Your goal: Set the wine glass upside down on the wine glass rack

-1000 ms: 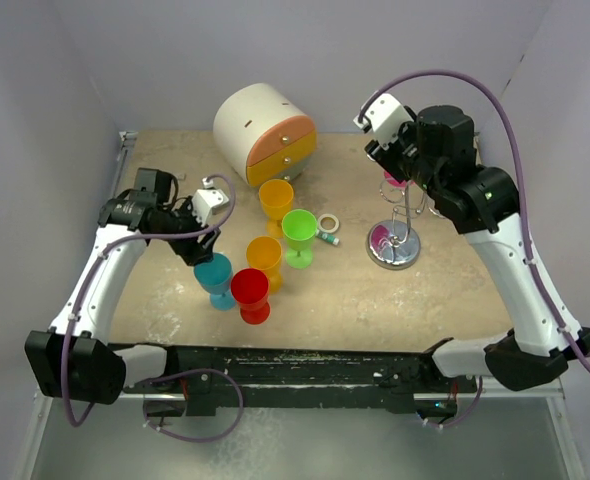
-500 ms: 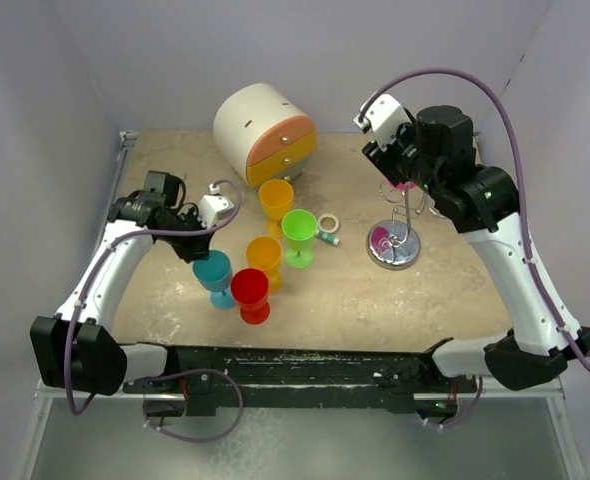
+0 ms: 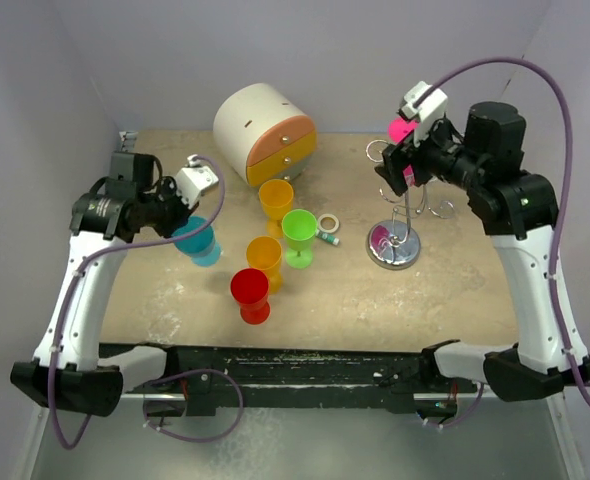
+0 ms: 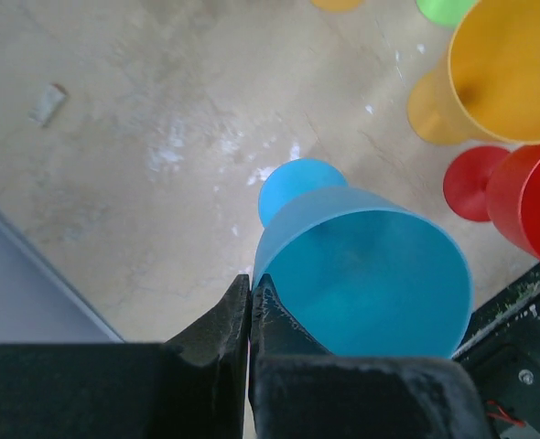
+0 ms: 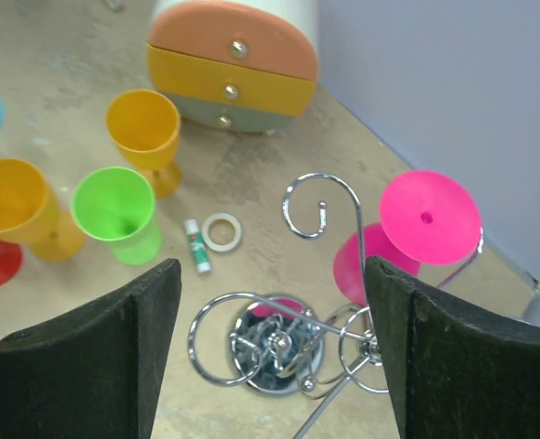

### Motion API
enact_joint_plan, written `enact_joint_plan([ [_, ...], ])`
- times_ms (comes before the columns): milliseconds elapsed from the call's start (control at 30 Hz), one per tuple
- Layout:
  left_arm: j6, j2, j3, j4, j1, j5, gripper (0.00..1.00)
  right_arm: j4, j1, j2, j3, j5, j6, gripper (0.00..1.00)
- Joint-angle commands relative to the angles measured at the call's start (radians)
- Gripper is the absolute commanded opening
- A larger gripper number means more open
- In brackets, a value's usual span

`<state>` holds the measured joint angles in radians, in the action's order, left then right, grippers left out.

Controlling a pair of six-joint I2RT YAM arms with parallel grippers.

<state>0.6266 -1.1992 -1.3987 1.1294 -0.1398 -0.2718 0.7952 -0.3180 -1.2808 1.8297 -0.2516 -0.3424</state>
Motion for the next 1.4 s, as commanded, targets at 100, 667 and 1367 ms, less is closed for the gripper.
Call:
enact_joint_plan([
  [100,-0.220,0.093,-0.173,-0.235,-0.004,-0.041,0.00,-0.136,0.095,0.105,-0.032,-0.417,0.177,0.89],
  [667,-0.941,-0.071,-0.373,-0.829,-0.004,-0.472,0.00,-0.542,0.111,-0.024,-0.019,-0.526,0.591,0.83],
  [1367,-1.185,-0.130,-0.357,-0.999,-0.004,-0.557,0.00,-0.626,-0.041,-0.095,-0.079,-0.360,0.773,0.63],
])
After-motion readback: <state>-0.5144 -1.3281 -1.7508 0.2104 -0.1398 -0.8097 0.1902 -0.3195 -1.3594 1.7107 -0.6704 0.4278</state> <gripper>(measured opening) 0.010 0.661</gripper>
